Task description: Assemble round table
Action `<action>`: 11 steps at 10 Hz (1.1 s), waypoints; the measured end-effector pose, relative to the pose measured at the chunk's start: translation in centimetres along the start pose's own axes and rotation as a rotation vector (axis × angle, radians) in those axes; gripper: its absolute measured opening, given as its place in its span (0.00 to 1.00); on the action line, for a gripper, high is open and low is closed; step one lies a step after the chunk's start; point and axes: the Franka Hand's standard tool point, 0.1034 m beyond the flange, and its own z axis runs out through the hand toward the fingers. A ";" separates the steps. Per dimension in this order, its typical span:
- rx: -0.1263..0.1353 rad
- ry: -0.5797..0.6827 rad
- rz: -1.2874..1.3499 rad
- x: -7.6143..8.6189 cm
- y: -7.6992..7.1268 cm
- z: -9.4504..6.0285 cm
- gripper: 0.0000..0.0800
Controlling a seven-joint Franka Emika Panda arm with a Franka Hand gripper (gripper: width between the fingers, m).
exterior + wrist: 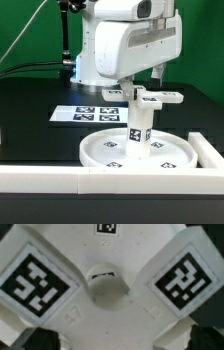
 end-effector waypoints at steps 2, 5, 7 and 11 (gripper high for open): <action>-0.001 -0.001 0.003 -0.2 0.0 0.3 0.81; -0.002 -0.001 0.013 -0.1 -0.1 0.3 0.54; -0.002 -0.001 0.013 -0.2 0.0 0.3 0.54; -0.001 0.000 0.088 -0.2 0.0 0.3 0.54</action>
Offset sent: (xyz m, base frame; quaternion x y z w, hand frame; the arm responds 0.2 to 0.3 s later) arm 0.0037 0.0023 -0.0024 -0.0040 -0.0001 0.0097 0.9999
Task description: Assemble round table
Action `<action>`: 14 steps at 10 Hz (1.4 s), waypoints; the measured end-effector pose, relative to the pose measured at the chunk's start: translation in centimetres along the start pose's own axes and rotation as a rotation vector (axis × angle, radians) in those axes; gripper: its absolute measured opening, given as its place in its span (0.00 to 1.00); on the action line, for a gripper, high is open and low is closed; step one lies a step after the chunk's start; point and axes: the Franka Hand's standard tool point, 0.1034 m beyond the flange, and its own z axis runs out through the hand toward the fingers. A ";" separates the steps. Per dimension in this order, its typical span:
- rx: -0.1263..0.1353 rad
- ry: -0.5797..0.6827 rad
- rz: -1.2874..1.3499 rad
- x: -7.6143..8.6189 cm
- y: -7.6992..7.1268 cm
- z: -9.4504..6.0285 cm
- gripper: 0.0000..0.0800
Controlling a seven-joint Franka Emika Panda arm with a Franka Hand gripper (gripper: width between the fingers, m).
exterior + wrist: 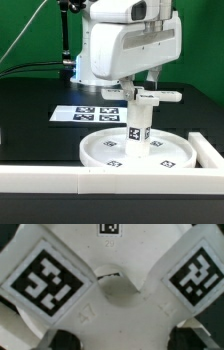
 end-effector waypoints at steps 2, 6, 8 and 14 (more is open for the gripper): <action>0.000 -0.001 0.268 -0.5 0.5 0.0 0.54; 0.043 0.048 0.788 -0.6 0.7 0.1 0.54; 0.047 0.046 0.909 -0.5 0.6 0.1 0.54; 0.087 0.070 1.398 -0.4 0.7 0.1 0.54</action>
Offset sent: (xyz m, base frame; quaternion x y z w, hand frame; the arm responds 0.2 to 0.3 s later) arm -0.0136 -0.0068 -0.0103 0.0265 0.0001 0.3478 0.9372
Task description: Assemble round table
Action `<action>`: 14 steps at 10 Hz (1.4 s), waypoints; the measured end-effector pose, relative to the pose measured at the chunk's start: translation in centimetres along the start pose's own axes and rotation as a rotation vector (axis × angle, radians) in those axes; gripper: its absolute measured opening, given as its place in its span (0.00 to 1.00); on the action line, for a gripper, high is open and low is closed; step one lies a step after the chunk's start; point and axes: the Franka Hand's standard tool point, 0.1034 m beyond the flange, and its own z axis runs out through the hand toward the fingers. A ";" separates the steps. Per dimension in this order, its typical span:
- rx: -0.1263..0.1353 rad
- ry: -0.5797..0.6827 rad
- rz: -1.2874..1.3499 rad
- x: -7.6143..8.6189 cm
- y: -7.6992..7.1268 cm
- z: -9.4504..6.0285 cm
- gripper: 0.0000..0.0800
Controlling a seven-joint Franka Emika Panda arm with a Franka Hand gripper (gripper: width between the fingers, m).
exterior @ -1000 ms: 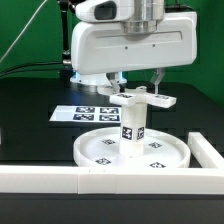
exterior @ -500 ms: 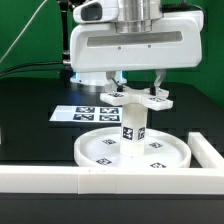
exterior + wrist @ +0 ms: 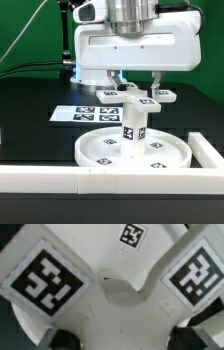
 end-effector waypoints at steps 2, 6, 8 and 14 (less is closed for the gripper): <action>0.034 0.008 0.237 0.1 -0.1 0.1 0.54; 0.076 0.022 0.628 -0.3 -1.1 0.1 0.54; 0.078 0.020 0.723 -0.3 -1.0 0.1 0.54; 0.161 0.026 1.265 -0.2 -0.9 0.1 0.54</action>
Offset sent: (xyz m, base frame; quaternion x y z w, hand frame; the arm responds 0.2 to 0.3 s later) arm -0.0167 0.0065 -0.0105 0.0305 -0.0150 0.3452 0.9379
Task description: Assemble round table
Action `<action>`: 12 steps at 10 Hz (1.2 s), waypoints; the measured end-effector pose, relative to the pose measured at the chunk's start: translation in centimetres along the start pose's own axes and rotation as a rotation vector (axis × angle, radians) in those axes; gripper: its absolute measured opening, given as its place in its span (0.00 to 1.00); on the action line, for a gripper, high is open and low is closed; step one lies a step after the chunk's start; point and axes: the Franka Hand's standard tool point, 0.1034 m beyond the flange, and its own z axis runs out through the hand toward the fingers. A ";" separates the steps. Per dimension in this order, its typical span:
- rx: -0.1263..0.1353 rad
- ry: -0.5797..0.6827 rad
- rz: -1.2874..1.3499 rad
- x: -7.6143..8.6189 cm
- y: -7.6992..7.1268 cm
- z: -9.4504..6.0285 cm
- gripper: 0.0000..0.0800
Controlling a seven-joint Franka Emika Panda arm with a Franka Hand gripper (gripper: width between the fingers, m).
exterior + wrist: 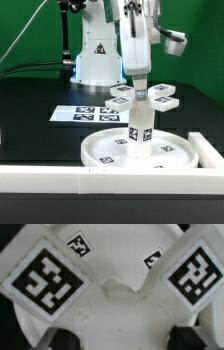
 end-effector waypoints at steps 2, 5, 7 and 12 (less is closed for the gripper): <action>0.023 -0.017 0.210 -0.1 -0.2 0.0 0.54; 0.026 -0.038 0.362 0.0 -0.3 -0.1 0.54; 0.030 -0.042 0.382 0.0 -0.3 -0.1 0.54; 0.056 -0.105 0.309 -1.1 -0.5 -3.2 0.81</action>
Offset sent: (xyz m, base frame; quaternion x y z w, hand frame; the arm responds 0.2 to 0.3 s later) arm -0.0042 0.0052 -0.0005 -0.0307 -0.0075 0.2489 0.9680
